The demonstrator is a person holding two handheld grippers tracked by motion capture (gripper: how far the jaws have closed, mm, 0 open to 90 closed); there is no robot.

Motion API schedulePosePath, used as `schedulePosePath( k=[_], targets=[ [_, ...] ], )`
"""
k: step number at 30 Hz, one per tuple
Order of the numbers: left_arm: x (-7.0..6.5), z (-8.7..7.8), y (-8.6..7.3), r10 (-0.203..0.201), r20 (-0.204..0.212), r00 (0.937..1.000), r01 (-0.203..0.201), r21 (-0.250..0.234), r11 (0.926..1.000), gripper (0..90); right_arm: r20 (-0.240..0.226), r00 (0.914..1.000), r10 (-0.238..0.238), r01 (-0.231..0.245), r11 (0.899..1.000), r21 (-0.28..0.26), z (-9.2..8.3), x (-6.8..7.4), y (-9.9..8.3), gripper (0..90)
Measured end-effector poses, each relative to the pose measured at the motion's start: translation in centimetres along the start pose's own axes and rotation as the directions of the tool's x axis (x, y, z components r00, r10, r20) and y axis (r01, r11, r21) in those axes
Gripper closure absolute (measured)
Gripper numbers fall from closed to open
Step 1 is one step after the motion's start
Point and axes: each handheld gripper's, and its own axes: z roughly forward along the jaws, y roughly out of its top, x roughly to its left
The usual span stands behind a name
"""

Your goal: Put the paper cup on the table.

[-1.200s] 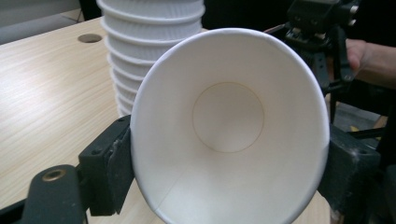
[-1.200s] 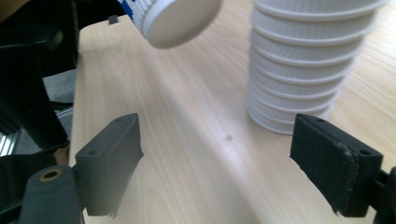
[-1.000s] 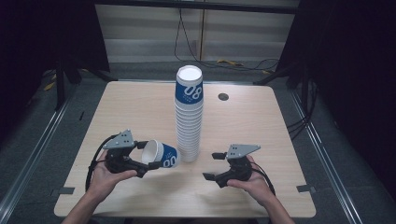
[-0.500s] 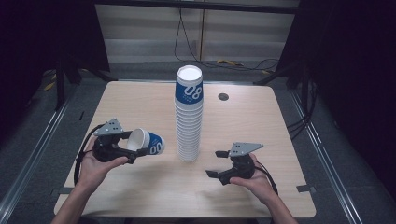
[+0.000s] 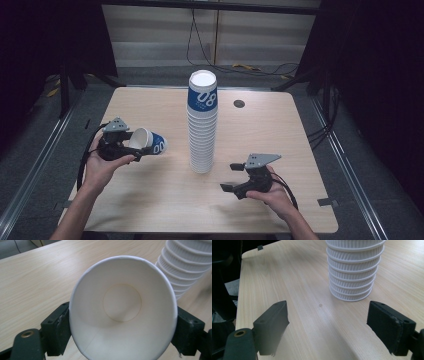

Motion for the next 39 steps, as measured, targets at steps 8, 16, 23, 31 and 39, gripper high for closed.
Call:
schedulePosePath(
  k=[8, 16, 23, 31, 39],
  targets=[
    [1.6, 1.0, 0.3, -0.011, -0.046, 0.9989, 0.016, 0.093, 0.9955, 17.3, -0.006, 1.0, -0.006, 0.006, 1.0, 0.021, 0.3, 0.5, -0.1, 17.3],
    [3.3, 1.9, 0.7, -0.023, -0.093, 0.9954, 0.042, 0.205, 0.9778, 17.1, -0.028, 0.9995, -0.011, 0.012, 0.999, 0.034, 0.5, 0.9, 0.1, 19.5],
    [4.3, 3.3, 1.8, -0.05, -0.136, 0.9894, 0.089, 0.293, 0.9521, 17.0, -0.025, 0.9997, -0.006, 0.007, 0.999, 0.048, 0.5, 0.8, -0.1, 19.5],
    [3.5, 4.2, 3.9, 0.02, -0.191, 0.9814, 0.054, 0.375, 0.9253, 17.1, -0.032, 0.9995, -0.004, 0.005, 0.999, 0.053, 0.6, 0.8, -0.1, 19.4],
    [3.8, 5.9, 4.2, 0.003, -0.18, 0.9836, 0.085, 0.475, 0.8759, 16.7, -0.026, 0.9997, -0.004, 0.005, 0.999, 0.053, 0.5, 0.7, -0.1, 19.2]
  ],
)
